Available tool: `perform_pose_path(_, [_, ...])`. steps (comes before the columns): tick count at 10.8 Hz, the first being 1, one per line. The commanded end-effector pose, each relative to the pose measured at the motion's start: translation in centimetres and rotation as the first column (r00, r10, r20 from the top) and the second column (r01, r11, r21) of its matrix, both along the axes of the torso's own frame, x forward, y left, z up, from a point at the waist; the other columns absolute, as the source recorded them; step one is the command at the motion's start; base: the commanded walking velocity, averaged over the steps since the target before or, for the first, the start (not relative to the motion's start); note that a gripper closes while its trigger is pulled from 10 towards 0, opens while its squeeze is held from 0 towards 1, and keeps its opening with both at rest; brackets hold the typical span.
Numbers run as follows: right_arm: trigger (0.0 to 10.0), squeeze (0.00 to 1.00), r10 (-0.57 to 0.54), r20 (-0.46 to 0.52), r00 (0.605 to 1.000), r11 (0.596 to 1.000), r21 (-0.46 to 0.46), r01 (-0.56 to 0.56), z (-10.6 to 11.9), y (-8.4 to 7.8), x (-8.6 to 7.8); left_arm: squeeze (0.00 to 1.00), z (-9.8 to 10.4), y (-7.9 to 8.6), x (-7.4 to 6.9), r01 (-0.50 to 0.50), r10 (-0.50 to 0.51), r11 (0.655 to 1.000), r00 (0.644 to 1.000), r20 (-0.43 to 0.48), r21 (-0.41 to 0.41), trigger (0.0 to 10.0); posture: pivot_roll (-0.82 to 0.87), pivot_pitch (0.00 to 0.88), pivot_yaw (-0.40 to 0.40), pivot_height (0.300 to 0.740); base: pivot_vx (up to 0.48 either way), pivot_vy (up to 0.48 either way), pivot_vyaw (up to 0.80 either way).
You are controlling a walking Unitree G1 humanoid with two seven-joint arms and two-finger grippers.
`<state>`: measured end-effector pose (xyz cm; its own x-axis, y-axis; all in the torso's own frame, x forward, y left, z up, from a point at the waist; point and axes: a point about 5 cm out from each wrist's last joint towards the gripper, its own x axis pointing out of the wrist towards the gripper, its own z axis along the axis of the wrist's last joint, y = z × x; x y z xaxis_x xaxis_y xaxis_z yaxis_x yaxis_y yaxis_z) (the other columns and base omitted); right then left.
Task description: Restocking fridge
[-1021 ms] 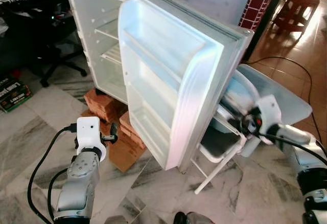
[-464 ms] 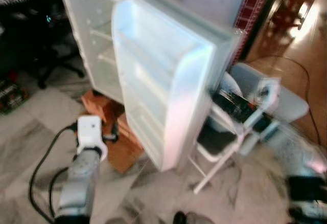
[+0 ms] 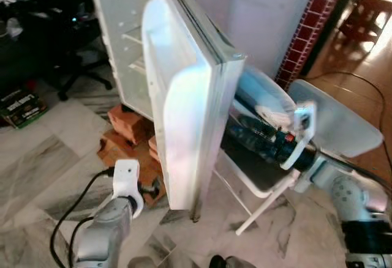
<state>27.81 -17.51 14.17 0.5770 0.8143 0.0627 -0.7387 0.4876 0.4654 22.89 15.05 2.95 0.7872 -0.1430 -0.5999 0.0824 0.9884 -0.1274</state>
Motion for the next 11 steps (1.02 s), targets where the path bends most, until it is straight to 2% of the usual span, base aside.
perform_pose_path(1, [10.0, 0.00, -0.084, 0.008, 0.996, 0.993, -0.083, 0.084, -0.1, -0.5, 0.9, 0.00, 0.4, -0.1, 0.0, 0.030, -0.030, 1.000, 1.000, -0.004, -0.006, 10.0, 0.11, 0.000, -0.028, 0.740, 0.000, 0.000, 0.00])
perform_pose_path(2, [10.0, 0.00, -0.168, 0.028, 0.985, 0.967, -0.187, 0.170, -0.6, -1.0, 1.7, 0.00, 0.2, -0.3, -0.3, 0.055, -0.055, 0.998, 0.998, -0.034, -0.016, 10.0, 0.11, 0.000, -0.026, 0.740, 0.000, 0.000, 0.00])
perform_pose_path(3, [10.0, 0.00, -0.260, 0.064, 0.963, 0.940, -0.212, 0.268, -0.3, -1.0, 3.2, 0.00, -0.1, -0.5, -0.5, 0.068, -0.069, 0.997, 0.996, -0.059, -0.020, 10.0, 0.11, 0.000, -0.026, 0.740, 0.000, 0.000, 0.00])
perform_pose_path(4, [10.0, 0.00, -0.419, 0.185, 0.889, 0.866, -0.214, 0.453, 1.6, 0.7, 6.0, 0.00, -0.2, -0.5, -0.6, 0.037, -0.042, 0.998, 0.993, -0.109, -0.046, 10.0, 0.11, 0.000, -0.021, 0.740, 0.000, 0.000, 0.00])
perform_pose_path(5, [10.0, 0.00, -0.437, 0.162, 0.885, 0.879, -0.129, 0.458, 2.6, 2.6, 6.6, 0.00, -0.3, -0.5, -0.6, 0.029, -0.037, 0.998, 0.991, -0.129, -0.059, 10.0, 0.11, 0.000, -0.020, 0.740, 0.000, 0.000, 0.00])
perform_pose_path(6, [10.0, 0.00, -0.342, 0.118, 0.932, 0.940, 0.035, 0.340, 4.8, 6.6, 6.1, 0.00, -0.2, -0.5, -0.5, 0.041, -0.047, 0.998, 0.991, -0.124, -0.049, 10.0, 0.12, 0.000, -0.024, 0.740, 0.000, 0.000, 0.00])
perform_pose_path(7, [10.0, 0.00, -0.077, 0.115, 0.990, 0.973, 0.226, 0.050, 7.4, 10.1, 3.2, 0.00, -0.2, -0.5, -0.5, 0.043, -0.048, 0.998, 0.991, -0.121, -0.042, 10.0, 0.13, 0.000, -0.025, 0.740, 0.000, 0.000, 0.00])
perform_pose_path(8, [10.0, 0.00, 0.272, 0.249, 0.929, 0.865, 0.359, -0.350, 10.4, 11.6, -2.1, 0.00, -0.1, -0.4, -0.5, 0.044, -0.049, 0.998, 0.991, -0.126, -0.041, 10.0, 0.12, 0.000, -0.033, 0.740, 0.000, 0.000, 0.00])
perform_pose_path(9, [10.0, 0.00, 0.403, 0.301, 0.864, 0.779, 0.384, -0.496, 11.4, 11.4, -4.8, 0.00, -0.1, -0.4, -0.4, 0.042, -0.047, 0.998, 0.991, -0.128, -0.042, 10.0, 0.12, 0.000, -0.034, 0.740, 0.000, 0.000, 0.00])
perform_pose_path(10, [10.0, 0.00, 0.371, 0.244, 0.896, 0.838, 0.328, -0.436, 9.7, 10.6, -4.5, 0.00, -0.2, -0.5, -0.3, 0.042, -0.047, 0.998, 0.990, -0.130, -0.043, 10.0, 0.11, 0.000, -0.032, 0.740, 0.000, 0.000, 0.00])
perform_pose_path(11, [10.0, 0.00, 0.270, 0.144, 0.952, 0.919, 0.256, -0.299, 7.4, 9.7, -2.7, 0.00, -0.1, -0.7, -0.2, 0.049, -0.054, 0.998, 0.990, -0.132, -0.041, 10.0, 0.10, 0.000, -0.023, 0.740, 0.000, 0.000, 0.00])
